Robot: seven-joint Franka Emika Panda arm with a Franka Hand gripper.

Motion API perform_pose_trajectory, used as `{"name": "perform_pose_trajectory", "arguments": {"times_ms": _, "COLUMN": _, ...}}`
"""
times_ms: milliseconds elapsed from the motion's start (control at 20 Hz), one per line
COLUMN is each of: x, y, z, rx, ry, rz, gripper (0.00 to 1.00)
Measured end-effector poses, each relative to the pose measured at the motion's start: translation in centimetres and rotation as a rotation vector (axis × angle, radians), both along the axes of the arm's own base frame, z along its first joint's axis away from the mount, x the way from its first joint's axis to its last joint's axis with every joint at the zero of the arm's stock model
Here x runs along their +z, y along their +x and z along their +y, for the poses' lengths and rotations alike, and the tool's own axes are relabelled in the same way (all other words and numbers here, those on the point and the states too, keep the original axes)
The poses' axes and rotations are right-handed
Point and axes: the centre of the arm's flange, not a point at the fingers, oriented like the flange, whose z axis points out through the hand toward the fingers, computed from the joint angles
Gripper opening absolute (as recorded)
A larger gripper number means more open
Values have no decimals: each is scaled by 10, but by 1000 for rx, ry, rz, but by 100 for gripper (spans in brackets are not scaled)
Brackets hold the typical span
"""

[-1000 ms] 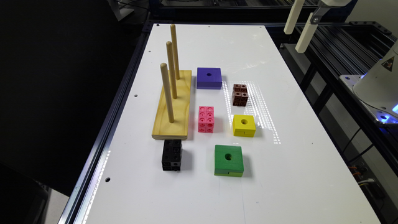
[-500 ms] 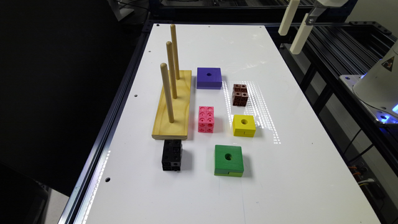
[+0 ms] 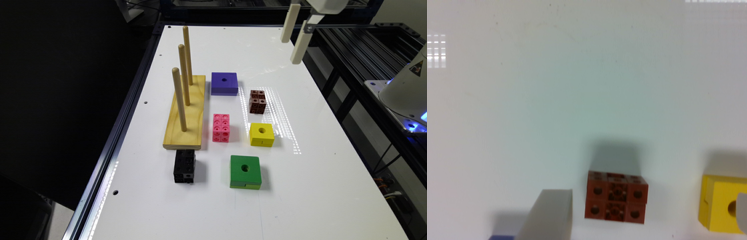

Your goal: Pick up pink block.

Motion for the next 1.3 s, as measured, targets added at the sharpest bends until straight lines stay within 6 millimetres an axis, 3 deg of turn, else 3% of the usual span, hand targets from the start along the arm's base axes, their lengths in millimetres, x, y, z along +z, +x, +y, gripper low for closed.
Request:
{"name": "perform_pose_trajectory", "arguments": {"times_ms": 900, "x": 2, "y": 33, "z": 13, "rx": 4, "ry": 2, "rz": -2, "gripper": 100}}
{"name": "perform_pose_trajectory", "arguments": {"times_ms": 1300, "x": -1, "y": 63, "z": 28, "rx": 2, "ry": 6, "rz": 1, "gripper": 100}}
